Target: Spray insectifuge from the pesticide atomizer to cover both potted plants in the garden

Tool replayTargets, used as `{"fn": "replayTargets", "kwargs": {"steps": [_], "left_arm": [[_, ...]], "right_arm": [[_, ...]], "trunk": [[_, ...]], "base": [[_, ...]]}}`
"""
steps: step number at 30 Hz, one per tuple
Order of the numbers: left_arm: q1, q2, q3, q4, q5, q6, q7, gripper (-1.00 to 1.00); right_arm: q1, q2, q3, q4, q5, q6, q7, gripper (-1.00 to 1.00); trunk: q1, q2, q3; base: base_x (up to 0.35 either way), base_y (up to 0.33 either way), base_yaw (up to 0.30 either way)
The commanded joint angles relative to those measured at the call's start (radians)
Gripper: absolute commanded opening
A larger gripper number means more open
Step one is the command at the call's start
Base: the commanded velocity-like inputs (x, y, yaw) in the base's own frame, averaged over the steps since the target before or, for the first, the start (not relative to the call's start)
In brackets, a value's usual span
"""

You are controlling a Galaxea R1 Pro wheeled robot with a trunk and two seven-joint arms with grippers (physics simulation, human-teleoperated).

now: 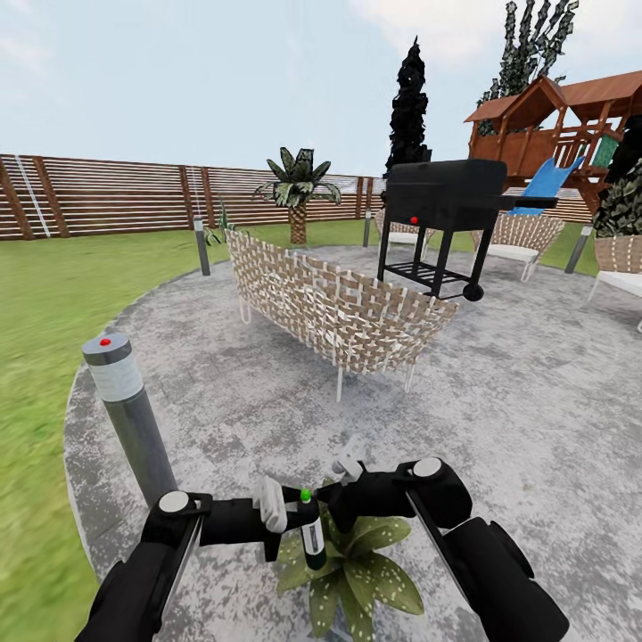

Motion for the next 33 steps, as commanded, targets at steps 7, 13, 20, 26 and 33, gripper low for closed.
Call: {"fn": "replayTargets", "kwargs": {"steps": [7,13,20,26,33], "left_arm": [[-0.001,-0.001,0.0,-0.004,-0.005,0.009,0.0,-1.0],[-0.001,-0.011,-0.039,-0.003,-0.008,0.009,0.015,-1.0],[-0.001,-0.011,-0.047,-0.002,-0.006,0.009,0.028,-1.0],[-0.001,0.002,-0.035,0.002,-0.011,0.007,0.032,-1.0],[-0.001,0.007,0.011,0.008,-0.009,0.008,0.031,-1.0]], "right_arm": [[-0.001,0.0,-0.001,-0.001,0.011,0.003,0.009,-1.0],[-0.001,0.0,-0.002,-0.001,0.009,0.003,0.009,-1.0],[-0.001,-0.001,-0.003,-0.001,0.008,0.003,0.011,-1.0],[-0.001,-0.007,-0.008,-0.015,0.007,0.002,0.013,-1.0],[-0.001,-0.009,-0.02,-0.028,0.006,0.001,0.014,-1.0]], "trunk": [[0.0,0.0,-0.001],[0.0,0.0,-0.001],[0.0,0.0,-0.001],[0.0,0.0,-0.001],[0.0,0.0,-0.001]], "base": [[0.0,0.0,0.0],[0.0,0.0,0.0],[0.0,0.0,0.0],[0.0,0.0,0.0],[0.0,0.0,0.0]]}}
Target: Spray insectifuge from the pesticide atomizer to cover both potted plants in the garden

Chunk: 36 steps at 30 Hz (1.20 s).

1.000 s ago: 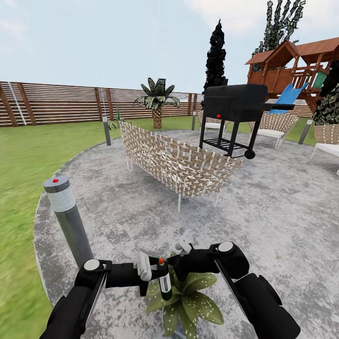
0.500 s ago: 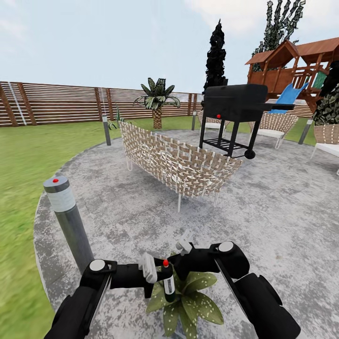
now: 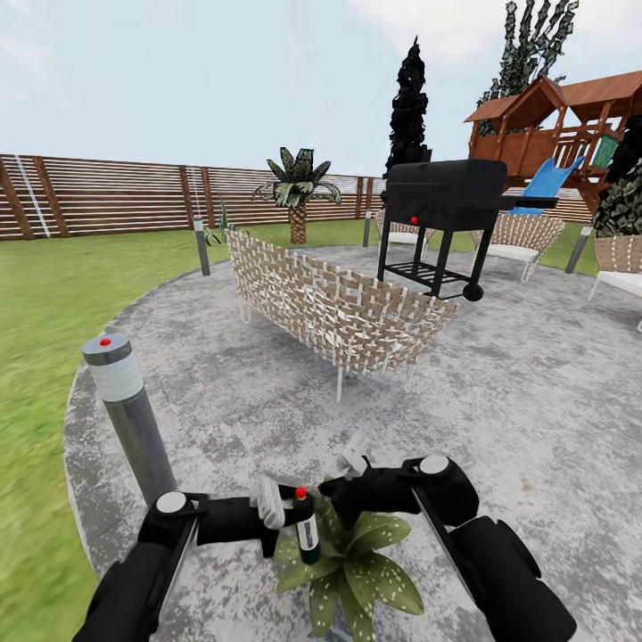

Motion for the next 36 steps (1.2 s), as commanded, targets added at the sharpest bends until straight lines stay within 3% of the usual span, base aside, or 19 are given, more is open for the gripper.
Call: {"fn": "replayTargets", "kwargs": {"steps": [1,5,9,13,16,19,22,29,31,32,33,35,36], "left_arm": [[0.0,0.0,0.011,0.0,-0.005,0.01,-0.005,-1.0],[0.008,0.003,0.022,0.002,-0.004,0.006,0.034,-1.0],[0.014,0.002,0.029,0.002,0.002,-0.036,0.137,-1.0],[0.054,-0.011,0.031,0.003,0.022,-0.04,0.176,-1.0],[0.088,-0.01,0.032,-0.007,0.069,0.014,0.172,-1.0],[0.114,-0.002,0.035,-0.009,0.12,0.094,0.178,-1.0],[0.124,-0.009,0.057,-0.003,0.137,0.133,0.217,-1.0],[0.128,-0.013,0.063,-0.017,0.149,0.153,0.261,-1.0],[0.13,-0.014,0.062,-0.025,0.149,0.155,0.262,-1.0],[0.134,-0.015,0.061,-0.03,0.149,0.156,0.264,-1.0],[0.134,-0.015,0.06,-0.031,0.148,0.156,0.266,-1.0],[0.139,-0.015,0.061,-0.034,0.148,0.156,0.268,-1.0],[0.144,-0.015,0.061,-0.04,0.147,0.156,0.271,-1.0]], "right_arm": [[-0.001,-0.001,-0.011,-0.008,0.01,0.002,0.01,-1.0],[-0.001,-0.002,-0.08,-0.013,0.009,0.0,0.012,-1.0],[-0.001,-0.002,-0.096,-0.014,0.009,-0.001,0.013,-1.0],[-0.001,-0.003,-0.099,-0.014,0.008,-0.001,0.013,-1.0],[-0.001,-0.003,-0.11,-0.014,0.006,0.0,0.014,-1.0],[-0.001,-0.001,-0.196,-0.014,0.005,0.0,0.014,-1.0],[-0.001,0.003,-0.28,-0.014,0.005,-0.001,0.008,-1.0],[-0.004,0.005,-0.309,-0.014,0.008,-0.001,-0.002,-1.0],[-0.007,0.006,-0.31,-0.014,0.008,-0.001,-0.065,-1.0],[-0.01,0.007,-0.314,-0.014,0.004,-0.001,-0.192,-1.0],[-0.011,0.008,-0.316,-0.014,0.002,-0.001,-0.255,-1.0],[-0.014,0.008,-0.318,-0.014,0.001,0.0,-0.317,-1.0],[-0.015,0.008,-0.321,-0.014,0.0,0.001,-0.342,1.0]], "trunk": [[0.0,0.0,-0.001],[0.0,0.0,-0.001],[0.0,0.0,-0.001],[0.0,0.0,-0.001],[0.0,0.0,-0.001],[0.0,0.0,-0.001],[0.0,0.0,-0.001],[0.0,0.0,-0.001],[0.0,0.0,-0.001],[0.0,0.0,-0.001],[0.0,0.0,-0.001],[0.0,0.0,-0.001],[0.0,0.0,-0.001]], "base": [[0.0,0.0,0.0],[0.0,0.0,0.0],[0.0,0.0,0.0],[0.0,0.0,0.0],[0.0,0.0,0.0],[0.0,0.0,0.0],[0.0,0.0,0.0],[-0.087,0.0,0.0],[-0.295,0.0,0.0],[-0.33,0.0,0.0],[-0.336,0.0,0.0],[-0.34,0.0,0.0],[-0.344,0.0,0.0]]}}
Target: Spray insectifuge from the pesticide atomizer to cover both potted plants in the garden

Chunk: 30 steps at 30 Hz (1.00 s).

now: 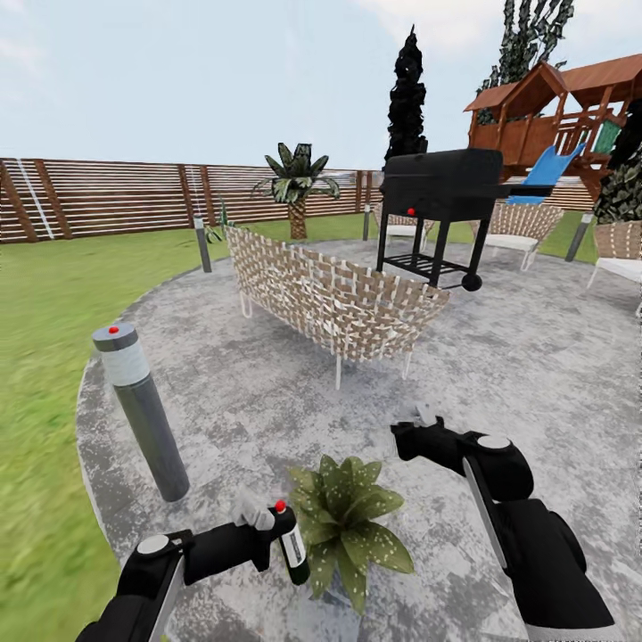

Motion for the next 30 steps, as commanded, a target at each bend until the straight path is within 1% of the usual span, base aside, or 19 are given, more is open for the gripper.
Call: {"fn": "replayTargets", "kwargs": {"steps": [1,4,5,6,7,10,12,13,14,15,19,20,23,25,27,30], "left_arm": [[0.006,-0.002,0.003,-0.013,-0.005,0.01,0.004,-1.0],[0.016,-0.006,-0.006,-0.021,-0.007,0.011,0.057,-1.0],[0.018,-0.011,-0.023,-0.022,-0.008,0.011,0.078,-1.0],[0.018,-0.015,-0.051,-0.022,-0.007,0.012,0.11,-1.0],[0.019,-0.016,-0.058,-0.023,-0.005,0.012,0.122,-1.0],[0.02,-0.019,-0.084,-0.015,0.004,0.011,0.167,-1.0],[0.02,-0.019,-0.086,-0.014,0.006,0.011,0.168,-1.0],[0.021,-0.022,-0.088,-0.012,0.005,0.012,0.171,-1.0],[0.021,-0.028,-0.088,-0.011,0.006,0.012,0.173,-1.0],[0.024,-0.056,-0.089,-0.007,0.005,0.089,0.179,-1.0],[0.024,-0.06,-0.087,0.0,0.009,0.121,0.193,-1.0],[0.024,-0.07,-0.087,0.0,0.032,0.135,0.201,-1.0],[0.024,-0.075,-0.088,0.0,0.06,0.147,0.251,-1.0],[0.024,-0.076,-0.088,0.001,0.069,0.157,0.279,-1.0],[0.024,-0.079,-0.089,0.007,0.072,0.159,0.286,-1.0],[0.022,-0.089,-0.096,0.047,0.073,0.16,0.288,-1.0]], "right_arm": [[-0.002,0.0,-0.009,-0.001,0.009,0.003,-0.014,1.0],[-0.004,0.0,-0.022,-0.001,0.007,0.005,-0.031,1.0],[-0.005,0.0,-0.024,-0.002,0.006,0.006,-0.034,1.0],[-0.006,-0.001,-0.028,-0.002,0.006,0.009,-0.036,1.0],[-0.006,-0.001,-0.032,-0.002,0.006,0.01,-0.036,1.0],[-0.006,-0.001,-0.061,-0.003,0.006,0.025,-0.038,1.0],[-0.011,-0.001,-0.063,-0.003,0.005,0.051,-0.038,1.0],[-0.027,-0.004,-0.064,-0.003,0.006,0.093,-0.038,1.0],[-0.03,-0.004,-0.064,-0.003,0.005,0.102,-0.038,1.0],[-0.033,-0.01,-0.068,-0.003,0.005,0.117,-0.034,1.0],[-0.03,-0.012,-0.067,-0.003,0.005,0.116,-0.031,1.0],[-0.032,-0.013,-0.067,-0.003,0.005,0.116,-0.031,1.0],[-0.033,-0.013,-0.067,-0.003,0.005,0.115,-0.031,1.0],[-0.034,-0.013,-0.067,-0.003,0.005,0.115,-0.031,1.0],[-0.034,-0.015,-0.067,-0.003,0.005,0.115,-0.031,1.0],[-0.034,-0.014,-0.067,-0.003,0.005,0.115,-0.031,1.0]], "trunk": [[-0.001,0.0,-0.001],[-0.001,0.0,-0.001],[-0.001,0.0,-0.001],[-0.001,0.0,-0.001],[-0.001,0.0,-0.001],[-0.001,0.0,-0.001],[-0.001,0.0,-0.001],[-0.001,0.0,-0.001],[-0.001,0.0,0.0],[-0.001,0.0,0.0],[-0.001,0.0,0.0],[-0.001,0.0,0.0],[-0.001,0.0,0.0],[-0.001,0.0,0.0],[-0.001,0.0,0.0],[-0.001,0.0,0.0]], "base": [[-0.345,0.0,0.0],[-0.346,0.0,0.0],[-0.346,0.0,0.0],[-0.307,0.0,0.0],[-0.262,0.0,0.0],[-0.099,0.0,-0.085],[-0.012,0.0,-0.248],[-0.002,0.0,-0.271],[-0.002,0.0,-0.273],[0.0,0.0,-0.276],[0.0,0.0,-0.277],[0.0,0.0,-0.277],[0.0,0.0,-0.277],[0.0,0.0,-0.277],[0.0,0.0,-0.277],[0.0,0.0,-0.277]]}}
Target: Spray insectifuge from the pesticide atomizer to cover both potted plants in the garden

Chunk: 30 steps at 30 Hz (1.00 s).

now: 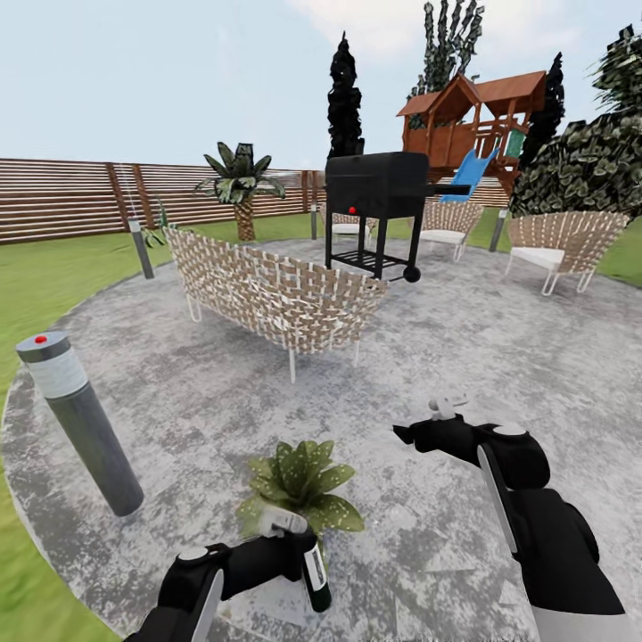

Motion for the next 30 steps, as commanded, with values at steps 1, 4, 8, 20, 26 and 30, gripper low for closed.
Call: {"fn": "replayTargets", "kwargs": {"steps": [1,4,8,20,26,30], "left_arm": [[-0.001,-0.003,-0.001,0.009,-0.001,0.006,-0.005,-1.0],[-0.002,-0.005,-0.005,0.023,0.033,0.005,-0.001,-1.0],[-0.002,-0.006,-0.014,0.029,0.06,0.004,0.01,-1.0],[-0.002,-0.005,-0.027,0.033,0.066,-0.006,0.014,-1.0],[-0.002,-0.005,-0.027,0.036,0.066,-0.01,0.014,-1.0],[-0.002,-0.006,-0.027,0.037,0.066,-0.01,0.015,-1.0]], "right_arm": [[-0.001,0.0,0.0,-0.001,0.011,0.003,0.01,1.0],[-0.001,0.0,0.0,-0.001,0.011,0.002,0.01,1.0],[-0.003,0.0,0.0,-0.001,0.011,0.003,0.01,1.0],[-0.002,0.0,-0.004,-0.001,0.011,0.007,0.01,1.0],[-0.013,0.003,-0.018,-0.001,0.011,0.01,0.01,1.0],[-0.013,0.003,-0.019,-0.001,0.011,0.008,0.01,1.0]], "trunk": [[0.0,0.0,-0.001],[0.0,0.0,-0.001],[0.0,0.0,-0.001],[0.0,0.0,-0.001],[0.0,0.0,-0.001],[0.0,0.0,-0.001]], "base": [[0.0,0.0,-0.277],[0.0,0.0,-0.277],[0.0,-0.066,-0.269],[0.084,-0.304,-0.056],[0.135,-0.325,-0.251],[0.009,-0.346,-0.278]]}}
